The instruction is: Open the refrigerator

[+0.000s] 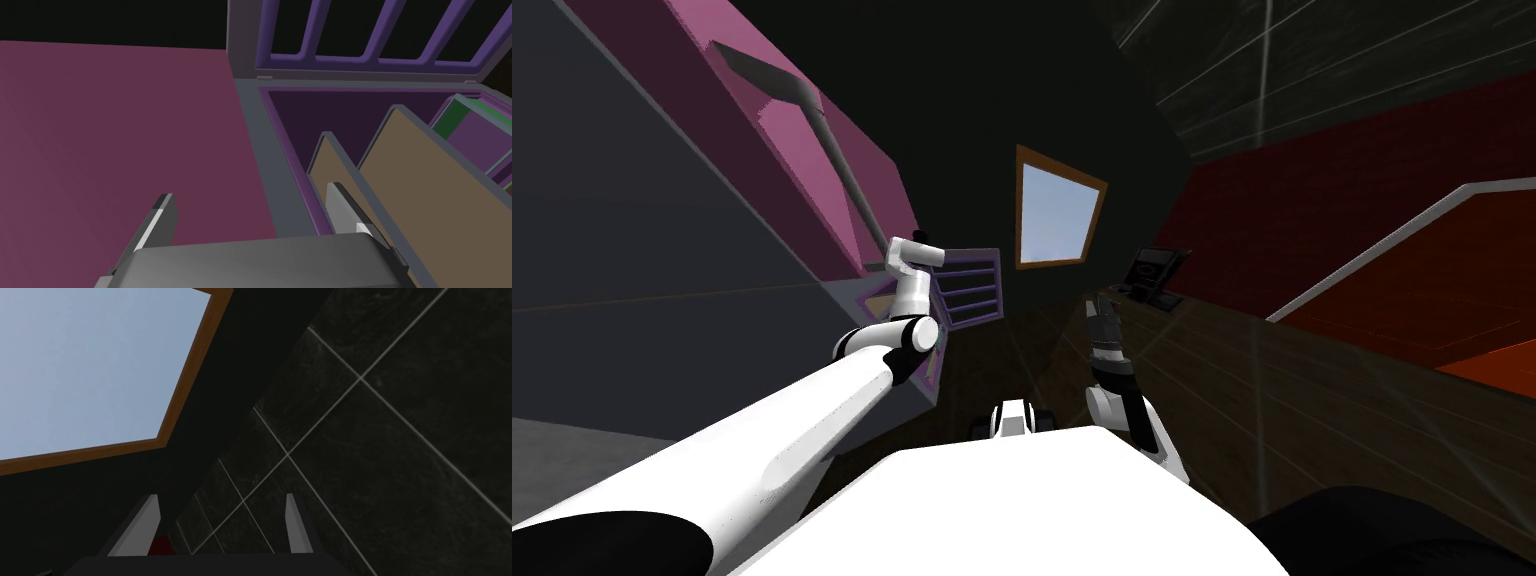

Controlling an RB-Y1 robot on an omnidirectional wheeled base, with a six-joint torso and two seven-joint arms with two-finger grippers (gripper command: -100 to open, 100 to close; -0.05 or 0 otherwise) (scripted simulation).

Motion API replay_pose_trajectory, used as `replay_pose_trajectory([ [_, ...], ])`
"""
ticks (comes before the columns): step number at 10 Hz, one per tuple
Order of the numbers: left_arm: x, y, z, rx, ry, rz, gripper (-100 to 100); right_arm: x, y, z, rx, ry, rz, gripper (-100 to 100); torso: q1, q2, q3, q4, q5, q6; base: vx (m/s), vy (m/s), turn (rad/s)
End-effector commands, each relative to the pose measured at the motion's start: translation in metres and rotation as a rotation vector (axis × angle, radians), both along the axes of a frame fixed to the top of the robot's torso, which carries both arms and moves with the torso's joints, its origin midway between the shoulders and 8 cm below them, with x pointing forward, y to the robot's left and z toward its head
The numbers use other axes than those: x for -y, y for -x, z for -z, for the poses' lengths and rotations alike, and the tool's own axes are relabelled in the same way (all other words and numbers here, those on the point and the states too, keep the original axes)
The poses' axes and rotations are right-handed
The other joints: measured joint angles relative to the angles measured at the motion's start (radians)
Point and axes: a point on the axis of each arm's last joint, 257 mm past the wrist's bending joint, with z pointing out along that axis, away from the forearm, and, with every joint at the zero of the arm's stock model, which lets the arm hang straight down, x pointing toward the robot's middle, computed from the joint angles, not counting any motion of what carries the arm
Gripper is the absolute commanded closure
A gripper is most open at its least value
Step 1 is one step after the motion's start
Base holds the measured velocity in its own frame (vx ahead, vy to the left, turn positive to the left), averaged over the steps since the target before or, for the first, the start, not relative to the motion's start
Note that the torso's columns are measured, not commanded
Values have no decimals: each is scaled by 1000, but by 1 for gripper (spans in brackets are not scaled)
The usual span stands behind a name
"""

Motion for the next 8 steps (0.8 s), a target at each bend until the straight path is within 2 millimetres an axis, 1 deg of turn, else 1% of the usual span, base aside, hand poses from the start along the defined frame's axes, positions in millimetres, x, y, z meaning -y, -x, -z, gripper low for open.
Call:
replay_pose_trajectory([
  [1, 21, -13, 0, -6, -3, 28, -100, 0, 0, 0, 0, 0, 0, 0, -1, -1, 0, 0, 0, 0, -48, 52, 84],
  [3, 61, -28, 0, -7, -12, 73, -100, 0, 0, 0, 0, 0, 0, 0, 11, 4, 2, 1, 3, -1, -99, 160, 99],
  [5, 99, -39, 0, -9, -23, 117, -100, 0, 0, 0, 0, 0, 0, 0, 11, 5, 3, 1, 3, -1, -116, 203, 124],
  [6, 99, -39, 0, -9, -23, 117, -100, 0, 0, 0, 0, 0, 0, 0, 7, 3, 2, 1, 2, 0, -69, 138, 5],
  [7, 99, -39, 0, -9, -23, 117, -100, 0, 0, 0, 0, 0, 0, 0, 2, 1, 1, 0, 1, -1, -20, 45, -56],
  [8, 136, -48, 0, -10, -37, 157, -100, 0, 0, 0, 0, 0, 0, 0, 0, 1, 1, 0, 1, -4, -63, 124, 186],
])
